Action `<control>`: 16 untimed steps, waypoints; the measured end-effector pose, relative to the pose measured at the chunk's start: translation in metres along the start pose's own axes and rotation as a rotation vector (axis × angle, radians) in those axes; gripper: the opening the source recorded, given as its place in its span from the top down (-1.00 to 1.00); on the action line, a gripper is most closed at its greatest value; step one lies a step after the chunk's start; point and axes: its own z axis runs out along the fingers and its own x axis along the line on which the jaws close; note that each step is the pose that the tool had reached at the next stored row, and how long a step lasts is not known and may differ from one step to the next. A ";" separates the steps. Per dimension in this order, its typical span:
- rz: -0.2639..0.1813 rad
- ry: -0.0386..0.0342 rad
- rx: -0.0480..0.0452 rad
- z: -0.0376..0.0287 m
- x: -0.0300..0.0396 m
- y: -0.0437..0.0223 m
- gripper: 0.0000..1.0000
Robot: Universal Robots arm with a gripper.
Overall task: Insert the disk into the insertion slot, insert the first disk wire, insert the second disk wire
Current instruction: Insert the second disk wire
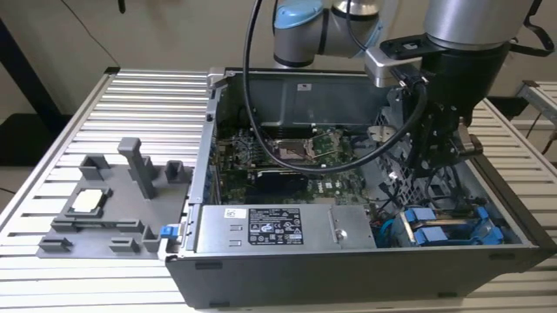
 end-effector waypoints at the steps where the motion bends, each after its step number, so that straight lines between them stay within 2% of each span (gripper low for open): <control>1: 0.000 -0.0001 0.0000 0.0000 0.0000 0.0000 0.47; 8: 0.000 -0.0001 0.0000 0.0002 0.0000 0.0001 0.47; 10: 0.000 0.0000 0.0000 0.0002 0.0000 0.0001 0.51; 11: 0.000 -0.0001 0.0000 0.0002 0.0000 0.0001 0.65; 16: 0.000 -0.0001 0.0000 0.0003 0.0000 0.0001 0.65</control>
